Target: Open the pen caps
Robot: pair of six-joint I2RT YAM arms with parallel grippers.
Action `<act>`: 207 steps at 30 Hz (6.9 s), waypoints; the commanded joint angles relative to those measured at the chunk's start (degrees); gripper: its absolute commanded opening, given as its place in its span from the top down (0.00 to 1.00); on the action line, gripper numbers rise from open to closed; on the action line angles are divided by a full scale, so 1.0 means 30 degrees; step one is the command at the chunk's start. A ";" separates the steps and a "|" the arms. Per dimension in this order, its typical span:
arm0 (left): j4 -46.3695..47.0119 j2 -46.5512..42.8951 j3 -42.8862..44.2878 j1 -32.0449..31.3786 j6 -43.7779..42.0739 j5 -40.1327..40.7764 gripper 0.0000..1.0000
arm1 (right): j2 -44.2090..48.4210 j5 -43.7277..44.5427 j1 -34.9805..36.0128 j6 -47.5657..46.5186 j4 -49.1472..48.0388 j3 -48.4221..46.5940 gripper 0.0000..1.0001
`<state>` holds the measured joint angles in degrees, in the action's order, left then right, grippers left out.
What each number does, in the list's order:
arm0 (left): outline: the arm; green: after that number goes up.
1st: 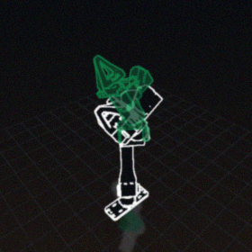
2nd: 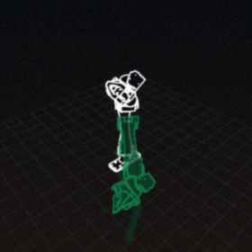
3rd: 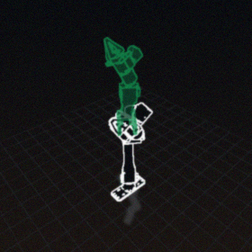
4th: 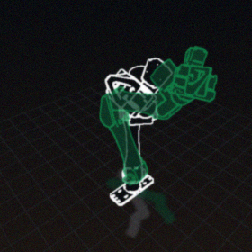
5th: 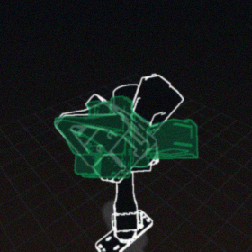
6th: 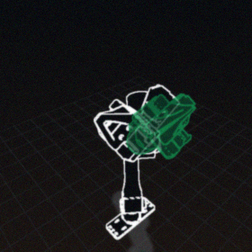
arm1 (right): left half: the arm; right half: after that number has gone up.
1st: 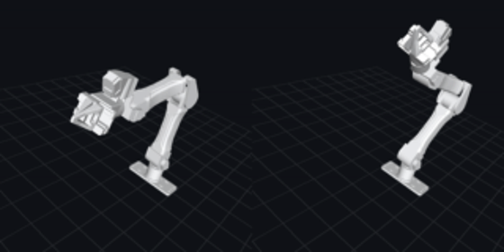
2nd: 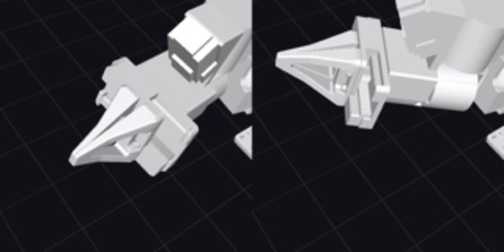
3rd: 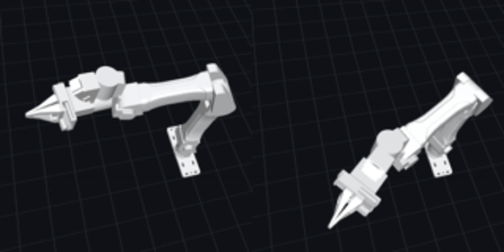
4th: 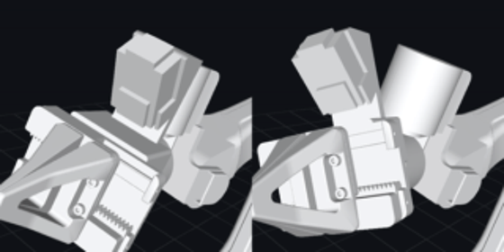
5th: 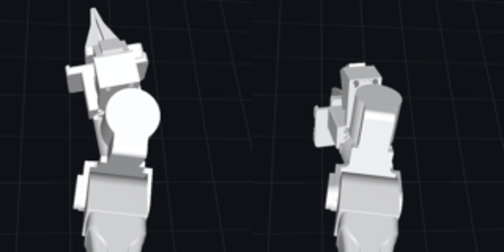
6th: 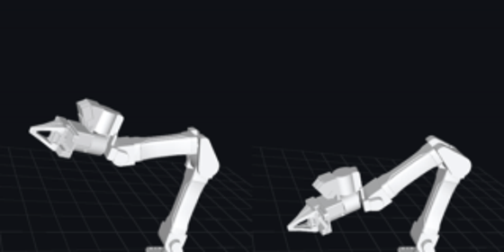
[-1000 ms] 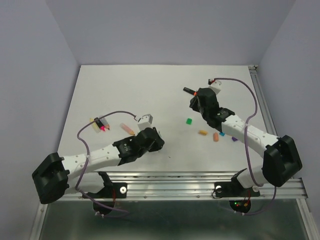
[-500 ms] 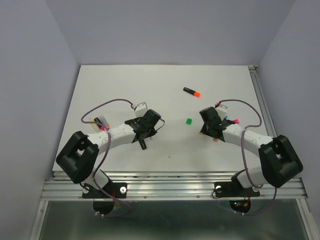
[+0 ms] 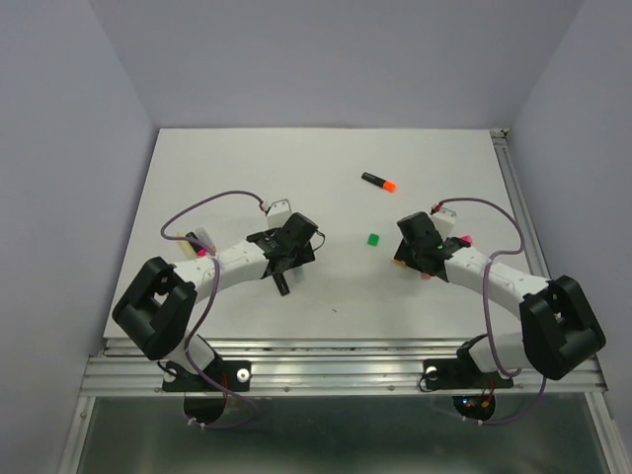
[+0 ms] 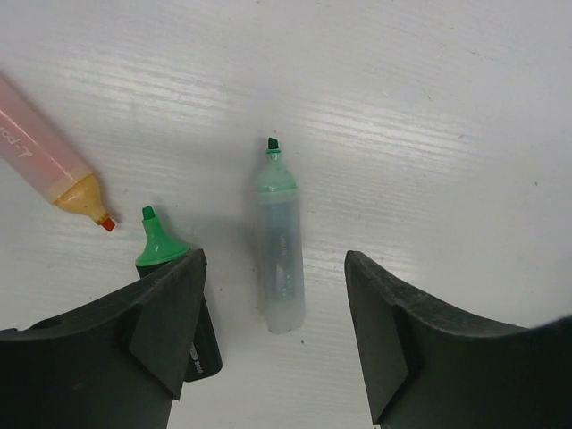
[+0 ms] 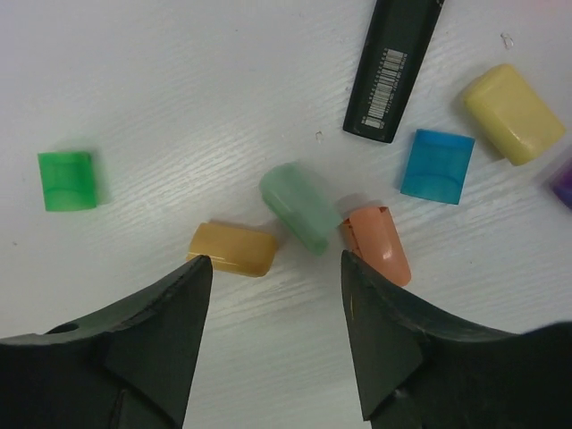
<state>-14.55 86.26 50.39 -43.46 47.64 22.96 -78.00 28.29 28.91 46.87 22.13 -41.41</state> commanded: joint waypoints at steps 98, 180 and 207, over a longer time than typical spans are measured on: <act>1.0356 -0.6166 -0.3848 -0.0131 0.2314 -0.6569 0.15 | 0.2971 -1.7607 0.4719 -0.5312 -1.0689 0.0355 0.99; 0.0689 -0.7450 -0.1032 0.4966 -0.1906 -0.3406 0.01 | 0.2007 -0.1374 -0.1955 -0.3027 0.1442 -0.2367 0.00; -0.0307 -1.0998 -0.4433 0.4937 -0.1172 -0.2791 0.01 | -0.5962 -0.1229 -0.6442 -0.3144 -0.0903 -0.4157 0.24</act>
<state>-14.55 55.35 37.93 -28.45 44.03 13.39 -94.26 23.57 10.92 36.29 20.86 -54.37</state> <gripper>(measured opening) 0.986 0.762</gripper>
